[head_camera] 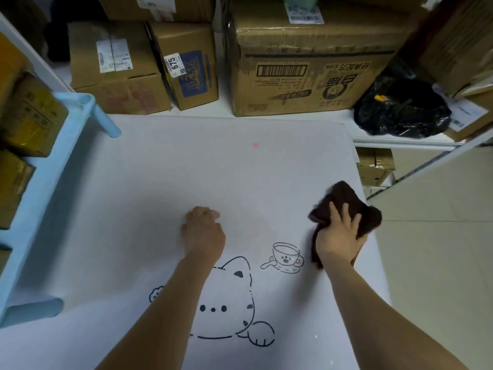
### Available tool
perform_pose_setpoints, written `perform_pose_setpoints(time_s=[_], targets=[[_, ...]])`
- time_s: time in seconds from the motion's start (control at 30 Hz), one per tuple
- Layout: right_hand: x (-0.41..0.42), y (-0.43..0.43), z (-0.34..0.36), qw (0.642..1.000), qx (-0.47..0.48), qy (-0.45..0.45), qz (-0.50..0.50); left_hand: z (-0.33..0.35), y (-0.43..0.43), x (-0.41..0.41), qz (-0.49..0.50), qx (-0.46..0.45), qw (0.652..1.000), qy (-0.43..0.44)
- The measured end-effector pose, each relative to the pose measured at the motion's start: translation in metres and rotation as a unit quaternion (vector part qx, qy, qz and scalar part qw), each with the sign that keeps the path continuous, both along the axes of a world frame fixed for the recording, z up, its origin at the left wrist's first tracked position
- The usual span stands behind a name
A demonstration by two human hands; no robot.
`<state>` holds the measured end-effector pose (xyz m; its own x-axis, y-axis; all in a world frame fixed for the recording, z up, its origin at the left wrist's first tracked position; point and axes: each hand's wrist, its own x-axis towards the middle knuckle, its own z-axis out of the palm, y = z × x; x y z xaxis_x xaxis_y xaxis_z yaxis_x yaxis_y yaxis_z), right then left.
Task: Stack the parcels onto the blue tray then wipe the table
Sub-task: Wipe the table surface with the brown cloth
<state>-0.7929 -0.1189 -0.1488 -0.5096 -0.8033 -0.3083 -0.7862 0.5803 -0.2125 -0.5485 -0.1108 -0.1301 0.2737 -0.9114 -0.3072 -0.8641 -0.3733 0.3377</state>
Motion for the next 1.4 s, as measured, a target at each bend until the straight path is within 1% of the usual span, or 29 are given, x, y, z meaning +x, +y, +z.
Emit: perform_pose_setpoints(time_s=[0.03,0.07,0.13,0.17,0.23,0.27,0.3,0.37,0.43,0.47,0.5,0.53,0.57,0.63,0.67,0.7,0.73,0.8,0.87,0.9,0.97,1.0,1.07,1.13,1.17,1.23,1.3,1.37,1.4], targets=[[0.016,0.004,0.001,1.0,0.001,0.001,-0.014,0.0,0.005,0.005,-0.001,-0.008,1.0,0.009],[0.035,0.008,0.001,1.0,-0.001,0.003,0.003,0.0,0.011,0.01,0.005,-0.016,1.0,0.011],[0.087,0.021,0.0,0.993,-0.019,-0.004,0.115,0.004,0.026,0.03,0.033,-0.019,0.999,0.004],[0.108,0.028,0.0,0.981,-0.029,-0.02,0.191,0.003,0.032,0.037,0.045,-0.017,0.999,0.001],[0.137,0.041,0.0,0.939,-0.02,-0.055,0.339,0.003,0.045,0.057,0.068,-0.009,0.998,-0.004],[0.139,0.043,0.0,0.921,-0.021,-0.059,0.386,0.004,0.05,0.065,0.079,-0.008,0.997,-0.005],[0.133,0.04,-0.003,0.915,-0.03,-0.049,0.4,0.004,0.054,0.074,0.09,-0.006,0.996,-0.006],[0.113,0.028,-0.007,0.945,-0.052,-0.013,0.324,0.006,0.062,0.086,0.107,-0.007,0.994,-0.009],[0.108,0.011,-0.002,0.984,-0.003,0.011,0.179,0.007,0.07,0.1,0.124,-0.018,0.992,-0.015],[0.122,0.002,0.0,0.991,0.022,0.005,0.134,0.006,0.075,0.108,0.135,-0.022,0.99,-0.019],[0.142,-0.002,0.001,0.991,0.027,-0.009,0.128,0.005,0.078,0.115,0.141,-0.021,0.99,-0.023],[0.167,-0.002,0.004,0.986,0.018,-0.026,0.165,0.003,0.082,0.12,0.147,-0.018,0.989,-0.027],[0.191,0.005,0.006,0.972,0.001,-0.045,0.232,0.001,0.085,0.124,0.151,-0.014,0.988,-0.03],[0.224,0.032,0.003,0.916,-0.031,-0.072,0.394,0.001,0.089,0.126,0.153,-0.016,0.988,-0.026],[0.23,0.044,0.001,0.888,-0.04,-0.087,0.45,0.001,0.091,0.126,0.152,-0.023,0.988,-0.018],[0.229,0.05,-0.001,0.874,-0.049,-0.099,0.473,0.001,0.093,0.126,0.149,-0.032,0.988,-0.01],[0.224,0.048,-0.001,0.878,-0.06,-0.112,0.462,0.002,0.095,0.127,0.148,-0.038,0.988,-0.001],[0.217,0.023,-0.005,0.91,-0.073,-0.077,0.4,0.001,0.098,0.13,0.146,-0.048,0.988,0.01],[0.231,-0.008,-0.004,0.943,-0.029,-0.029,0.33,0.0,0.103,0.135,0.151,-0.057,0.987,0.01],[0.249,-0.018,-0.004,0.951,-0.013,-0.03,0.309,-0.001,0.106,0.141,0.153,-0.065,0.986,0.011],[0.277,-0.023,0.002,0.941,-0.02,-0.053,0.334,0.0,0.107,0.146,0.149,-0.095,0.984,0.019],[0.293,-0.013,0.002,0.92,-0.024,-0.072,0.384,0.0,0.111,0.151,0.16,-0.109,0.981,0.028],[0.301,0.015,-0.002,0.861,-0.041,-0.132,0.489,0.006,0.11,0.156,0.193,-0.139,0.97,0.049],[0.293,0.044,-0.006,0.821,-0.064,-0.195,0.533,0.011,0.11,0.163,0.221,-0.161,0.959,0.068],[0.286,0.046,-0.006,0.822,-0.078,-0.212,0.523,0.013,0.109,0.166,0.222,-0.168,0.958,0.074],[0.283,0.03,-0.008,0.862,-0.105,-0.21,0.448,0.015,0.108,0.173,0.209,-0.175,0.959,0.077],[0.296,0.014,-0.004,0.898,-0.101,-0.149,0.402,0.014,0.108,0.179,0.196,-0.174,0.963,0.067],[0.322,0.02,-0.002,0.896,-0.07,-0.112,0.424,0.015,0.11,0.184,0.192,-0.183,0.962,0.06],[0.333,0.028,-0.001,0.882,-0.059,-0.131,0.449,0.017,0.109,0.186,0.194,-0.191,0.96,0.061]])
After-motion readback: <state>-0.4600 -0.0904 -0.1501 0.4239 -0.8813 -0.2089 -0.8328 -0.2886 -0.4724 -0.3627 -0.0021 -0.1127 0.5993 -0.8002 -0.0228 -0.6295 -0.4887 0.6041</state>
